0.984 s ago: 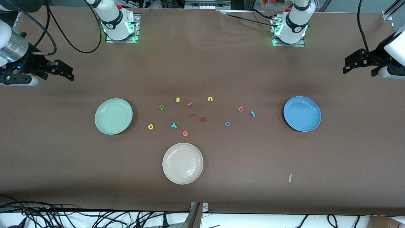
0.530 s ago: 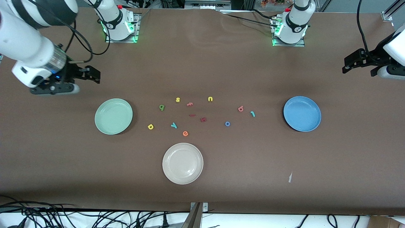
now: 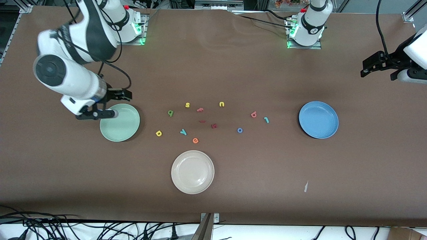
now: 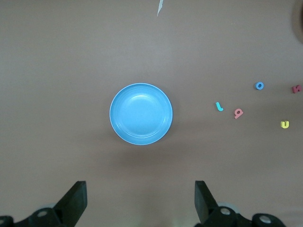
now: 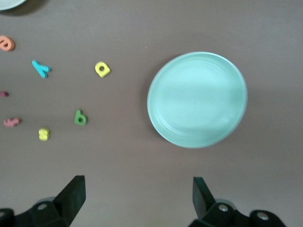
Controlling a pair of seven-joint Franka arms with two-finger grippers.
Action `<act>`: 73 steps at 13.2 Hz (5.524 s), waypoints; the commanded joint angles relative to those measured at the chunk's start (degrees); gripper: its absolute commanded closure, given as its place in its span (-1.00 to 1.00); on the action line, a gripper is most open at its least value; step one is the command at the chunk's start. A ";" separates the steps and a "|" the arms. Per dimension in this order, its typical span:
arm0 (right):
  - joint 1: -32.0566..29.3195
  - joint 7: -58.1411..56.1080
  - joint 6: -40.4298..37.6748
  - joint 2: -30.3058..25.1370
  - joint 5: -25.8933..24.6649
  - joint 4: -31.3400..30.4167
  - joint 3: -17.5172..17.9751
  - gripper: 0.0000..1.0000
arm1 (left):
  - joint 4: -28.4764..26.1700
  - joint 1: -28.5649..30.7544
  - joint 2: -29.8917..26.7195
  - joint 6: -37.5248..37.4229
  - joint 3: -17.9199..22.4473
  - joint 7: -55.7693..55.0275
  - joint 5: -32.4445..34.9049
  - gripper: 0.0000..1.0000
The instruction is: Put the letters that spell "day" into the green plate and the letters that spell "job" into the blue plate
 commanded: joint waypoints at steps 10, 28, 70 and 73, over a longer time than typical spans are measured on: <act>14.69 35.01 28.49 11.89 -4.41 -11.22 -0.60 -0.99 | 2.65 -0.32 0.29 -1.35 -0.99 0.47 -1.09 -1.00; 15.57 38.81 41.68 14.89 -4.60 -18.16 -1.04 0.69 | -10.17 -3.30 4.60 10.75 -6.97 0.65 -3.99 -1.00; 14.34 27.21 24.36 28.25 8.67 8.03 -10.79 -0.09 | -26.53 -14.91 30.09 57.80 -8.64 -22.73 -3.82 -0.70; 14.78 27.12 25.15 28.25 8.67 6.71 -10.70 0.14 | -26.53 -15.00 30.70 57.80 -8.64 -22.73 -3.73 -0.57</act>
